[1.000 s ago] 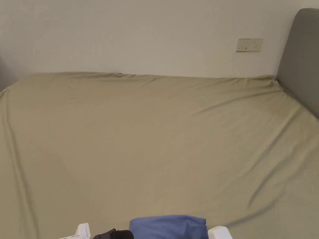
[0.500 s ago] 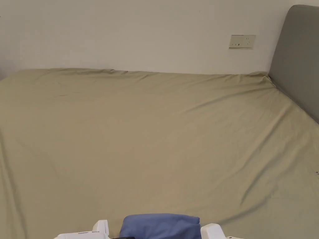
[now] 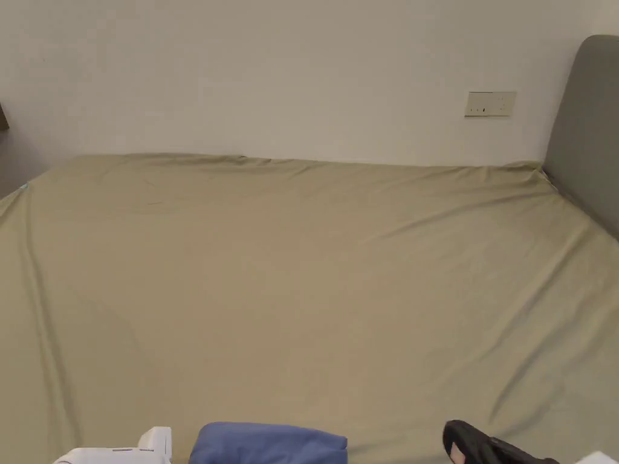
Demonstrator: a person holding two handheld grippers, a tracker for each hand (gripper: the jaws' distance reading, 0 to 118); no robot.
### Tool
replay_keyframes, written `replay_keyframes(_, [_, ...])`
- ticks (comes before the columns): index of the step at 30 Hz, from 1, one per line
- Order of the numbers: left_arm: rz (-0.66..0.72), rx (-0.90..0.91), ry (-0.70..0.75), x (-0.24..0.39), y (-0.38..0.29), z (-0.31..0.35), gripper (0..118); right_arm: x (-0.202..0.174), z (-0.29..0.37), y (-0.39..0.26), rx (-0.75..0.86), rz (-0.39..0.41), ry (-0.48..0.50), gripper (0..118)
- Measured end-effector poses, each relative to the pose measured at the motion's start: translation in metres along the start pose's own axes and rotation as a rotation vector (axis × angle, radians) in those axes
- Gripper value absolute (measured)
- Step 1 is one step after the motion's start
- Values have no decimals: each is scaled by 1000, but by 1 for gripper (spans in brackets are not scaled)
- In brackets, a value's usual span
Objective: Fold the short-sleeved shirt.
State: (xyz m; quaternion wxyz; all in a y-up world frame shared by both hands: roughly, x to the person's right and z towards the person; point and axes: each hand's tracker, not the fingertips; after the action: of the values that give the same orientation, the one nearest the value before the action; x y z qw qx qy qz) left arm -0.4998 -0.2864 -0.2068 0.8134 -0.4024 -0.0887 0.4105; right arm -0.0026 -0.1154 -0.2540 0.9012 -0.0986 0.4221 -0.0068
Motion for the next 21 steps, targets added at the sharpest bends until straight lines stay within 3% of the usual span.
replay_keyframes(6, [-17, 46, 163, -40, 16, 53, 23, -13, 73, 28, 138, 58, -141, 1])
replay_keyframes(13, [4, 103, 297, -74, 24, 128, 23, 5, 93, 21, 77, 26, -183, 1])
replay_keyframes(21, [-49, 31, 646, -119, 70, 227, 23, -1, 80, 15, -14, 38, -189, 1])
